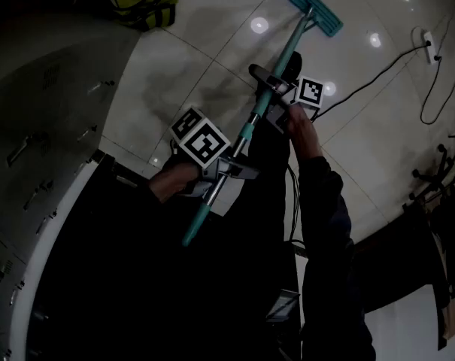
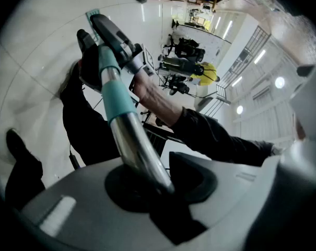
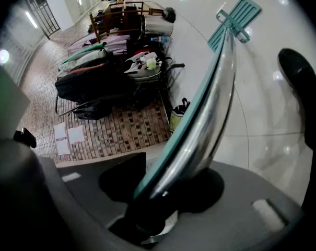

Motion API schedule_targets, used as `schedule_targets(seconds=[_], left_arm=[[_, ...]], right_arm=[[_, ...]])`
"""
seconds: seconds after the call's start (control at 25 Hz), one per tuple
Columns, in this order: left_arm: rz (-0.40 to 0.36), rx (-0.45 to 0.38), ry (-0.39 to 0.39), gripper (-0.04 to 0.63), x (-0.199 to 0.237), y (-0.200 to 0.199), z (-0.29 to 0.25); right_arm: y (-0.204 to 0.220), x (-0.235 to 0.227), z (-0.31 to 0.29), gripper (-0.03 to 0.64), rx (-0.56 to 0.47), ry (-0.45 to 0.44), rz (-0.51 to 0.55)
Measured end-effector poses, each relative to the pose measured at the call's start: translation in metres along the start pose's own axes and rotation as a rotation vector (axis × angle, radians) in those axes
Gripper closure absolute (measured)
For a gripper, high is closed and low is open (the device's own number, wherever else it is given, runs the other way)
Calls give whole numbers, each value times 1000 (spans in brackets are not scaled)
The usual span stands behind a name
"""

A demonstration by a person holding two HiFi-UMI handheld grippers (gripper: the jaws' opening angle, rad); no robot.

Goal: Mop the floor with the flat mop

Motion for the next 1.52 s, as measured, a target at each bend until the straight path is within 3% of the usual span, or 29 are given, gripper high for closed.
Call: schedule_targets(seconds=[0.16,0.48,0.64,0.76,0.88,1.04,1.52], left_arm=[[-7,-60,51,479,-24,-77,-41],[-32,-90,46,479,-55,-224,-99],[-54,-59,28,480,-60,-272,-112],[-48,-60,40,482,-68,-281,-115],[-88,-60,27,482,-68,-259,-110],[-100,-46,9,482,-57,-196,-87],[-61,15,-27,472,-2,61,8]], right_arm=[[-96,19,3,442,38,-8,60],[-259,43,-1,442,34,46,78],[-310,49,-4,442,7,30,80],[-322,55,-5,442,8,5,104],[-302,61,-3,442,13,-26,123],[-237,63,-1,443,33,-35,144],[50,18,13,443,83,-27,69]])
Point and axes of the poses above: the fingertips, and each gripper's own axes: z backward along the fingers, x to its left, y out of its underside, the point moved 8 cm from there along z, backward along the fingers, and after that the axes turned 12 degrees about -x, right-handed, at the moved point
